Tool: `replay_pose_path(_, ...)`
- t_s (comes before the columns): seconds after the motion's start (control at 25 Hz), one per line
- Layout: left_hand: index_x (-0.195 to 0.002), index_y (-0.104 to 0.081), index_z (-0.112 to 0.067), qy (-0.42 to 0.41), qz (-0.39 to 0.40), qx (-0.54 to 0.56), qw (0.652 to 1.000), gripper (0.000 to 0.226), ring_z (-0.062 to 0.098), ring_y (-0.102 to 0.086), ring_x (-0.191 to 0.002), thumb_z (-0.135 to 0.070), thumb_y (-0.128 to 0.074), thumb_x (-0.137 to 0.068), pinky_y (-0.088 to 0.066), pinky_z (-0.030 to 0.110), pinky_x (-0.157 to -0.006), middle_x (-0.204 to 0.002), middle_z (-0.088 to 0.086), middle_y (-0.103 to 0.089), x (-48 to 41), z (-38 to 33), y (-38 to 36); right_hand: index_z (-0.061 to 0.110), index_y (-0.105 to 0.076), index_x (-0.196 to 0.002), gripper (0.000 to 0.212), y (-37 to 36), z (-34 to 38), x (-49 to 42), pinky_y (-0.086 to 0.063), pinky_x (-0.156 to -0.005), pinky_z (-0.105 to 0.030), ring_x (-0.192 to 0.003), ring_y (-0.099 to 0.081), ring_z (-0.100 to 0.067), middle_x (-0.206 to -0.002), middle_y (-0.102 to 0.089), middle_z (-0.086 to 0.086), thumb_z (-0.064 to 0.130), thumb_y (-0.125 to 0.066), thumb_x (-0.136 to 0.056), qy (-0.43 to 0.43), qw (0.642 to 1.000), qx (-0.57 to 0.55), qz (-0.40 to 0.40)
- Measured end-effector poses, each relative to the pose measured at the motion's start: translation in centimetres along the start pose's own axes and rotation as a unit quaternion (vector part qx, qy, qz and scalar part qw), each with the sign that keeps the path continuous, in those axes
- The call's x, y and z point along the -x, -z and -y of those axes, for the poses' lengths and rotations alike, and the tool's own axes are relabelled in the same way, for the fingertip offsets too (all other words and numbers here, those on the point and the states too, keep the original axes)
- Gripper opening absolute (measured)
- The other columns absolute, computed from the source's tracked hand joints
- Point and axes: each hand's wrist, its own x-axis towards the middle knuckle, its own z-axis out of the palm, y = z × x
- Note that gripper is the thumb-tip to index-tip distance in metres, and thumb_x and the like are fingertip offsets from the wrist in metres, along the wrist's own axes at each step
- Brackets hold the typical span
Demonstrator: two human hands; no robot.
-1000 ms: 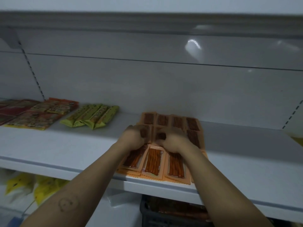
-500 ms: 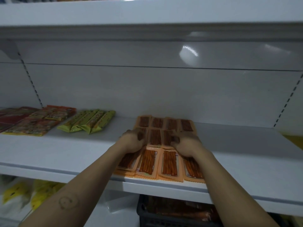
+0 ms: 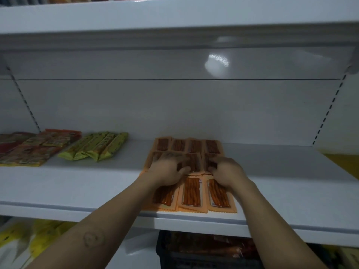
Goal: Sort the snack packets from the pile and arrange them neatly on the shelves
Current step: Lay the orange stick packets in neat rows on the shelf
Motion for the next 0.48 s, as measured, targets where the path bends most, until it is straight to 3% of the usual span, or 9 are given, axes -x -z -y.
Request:
replay_pose_path(0.24,-0.144,-0.042,-0.036,-0.019,0.038,0.007,0.999,0.044,0.024,-0.038,-0.137,-0.041,-0.044,-0.099,-0.033,0.049,-0.111,-0.151,0.001,-0.042,-1.2,-0.5,-0.1,0.031,-0.051,-0.138,0.044,0.0,-0.4,0.0,-0.049,-0.094,-0.036,-0.114,-0.057,-0.025,-0.134,-0.058,-0.004,0.024,-0.05,-0.095,-0.015,1.0,-0.018,0.012)
replay_pose_path(0.36,-0.146,-0.038,-0.037,-0.034,0.008,0.016,0.999,0.048,0.024,-0.035,-0.14,-0.043,-0.042,-0.098,-0.032,0.052,-0.112,-0.154,-0.003,-0.038,-0.3,-0.4,0.4,0.031,-0.053,-0.133,0.039,1.1,0.4,0.9,-0.047,-0.092,-0.036,-0.11,-0.057,-0.025,-0.129,-0.06,-0.004,0.023,-0.048,-0.096,-0.002,1.0,0.005,-0.001)
replay_pose_path(0.48,-0.141,-0.043,-0.04,-0.045,-0.041,0.0,0.998,0.048,0.02,-0.04,-0.137,-0.052,-0.038,-0.095,-0.035,0.05,-0.109,-0.149,-0.007,-0.044,2.5,0.3,1.6,0.033,-0.05,-0.136,0.04,3.0,2.0,3.8,-0.042,-0.097,-0.037,-0.118,-0.054,-0.024,-0.133,-0.058,0.001,0.036,-0.052,-0.096,0.037,0.998,0.009,-0.053)
